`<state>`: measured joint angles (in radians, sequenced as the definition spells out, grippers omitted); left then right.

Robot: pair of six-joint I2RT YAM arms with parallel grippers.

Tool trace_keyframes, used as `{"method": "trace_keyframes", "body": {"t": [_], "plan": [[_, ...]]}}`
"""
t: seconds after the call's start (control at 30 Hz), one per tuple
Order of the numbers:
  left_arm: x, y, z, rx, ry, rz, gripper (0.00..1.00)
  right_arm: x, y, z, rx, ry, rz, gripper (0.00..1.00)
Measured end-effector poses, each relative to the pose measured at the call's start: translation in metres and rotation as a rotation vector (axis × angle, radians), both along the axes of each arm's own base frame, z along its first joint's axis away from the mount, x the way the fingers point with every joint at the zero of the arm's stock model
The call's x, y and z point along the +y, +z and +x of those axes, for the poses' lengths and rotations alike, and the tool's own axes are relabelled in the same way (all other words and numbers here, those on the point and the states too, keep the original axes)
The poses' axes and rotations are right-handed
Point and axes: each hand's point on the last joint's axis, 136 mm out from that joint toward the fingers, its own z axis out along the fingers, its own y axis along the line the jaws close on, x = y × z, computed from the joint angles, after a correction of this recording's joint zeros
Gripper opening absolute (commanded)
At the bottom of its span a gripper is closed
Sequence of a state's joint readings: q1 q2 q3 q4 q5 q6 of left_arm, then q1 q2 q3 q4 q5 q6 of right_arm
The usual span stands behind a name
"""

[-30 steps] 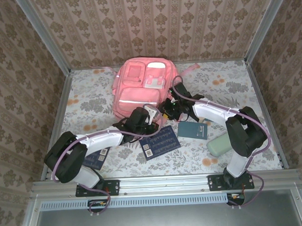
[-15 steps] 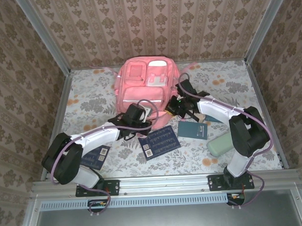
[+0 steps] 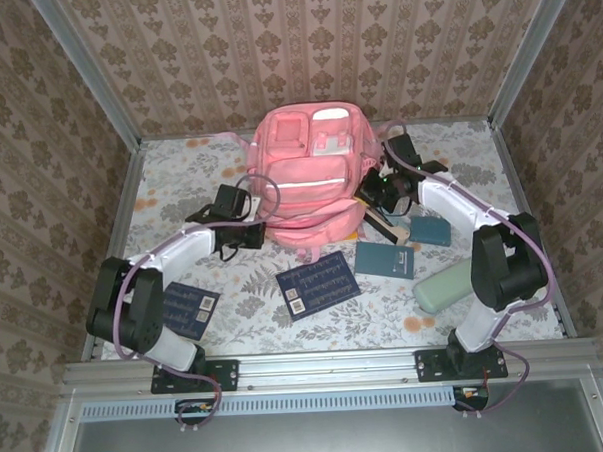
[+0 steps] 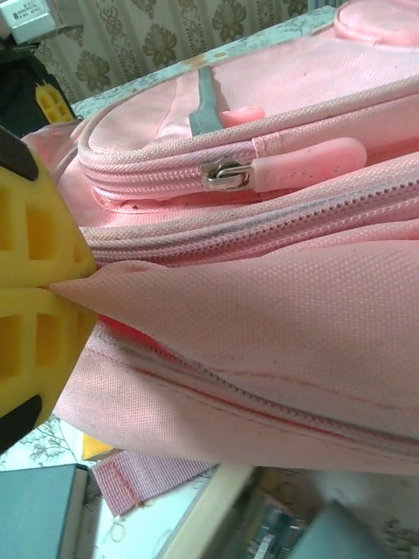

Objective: Pack books, pencil case, and school supplies into a backpack

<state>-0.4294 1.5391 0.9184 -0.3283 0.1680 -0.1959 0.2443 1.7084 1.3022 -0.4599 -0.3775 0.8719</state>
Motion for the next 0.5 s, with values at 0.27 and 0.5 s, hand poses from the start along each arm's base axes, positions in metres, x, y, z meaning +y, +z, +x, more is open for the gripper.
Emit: {"method": "trace_keyframes", "body": {"t": [0.27,0.5], "plan": [[-0.053,0.009,-0.017,-0.032,-0.148,-0.042,0.0,-0.017,0.008,0.035,-0.021,0.027,-0.073,0.03],[-0.135,0.029,-0.058,-0.062,-0.322,-0.136,0.0,-0.044,0.008,0.065,-0.027,0.005,-0.171,0.46]]}}
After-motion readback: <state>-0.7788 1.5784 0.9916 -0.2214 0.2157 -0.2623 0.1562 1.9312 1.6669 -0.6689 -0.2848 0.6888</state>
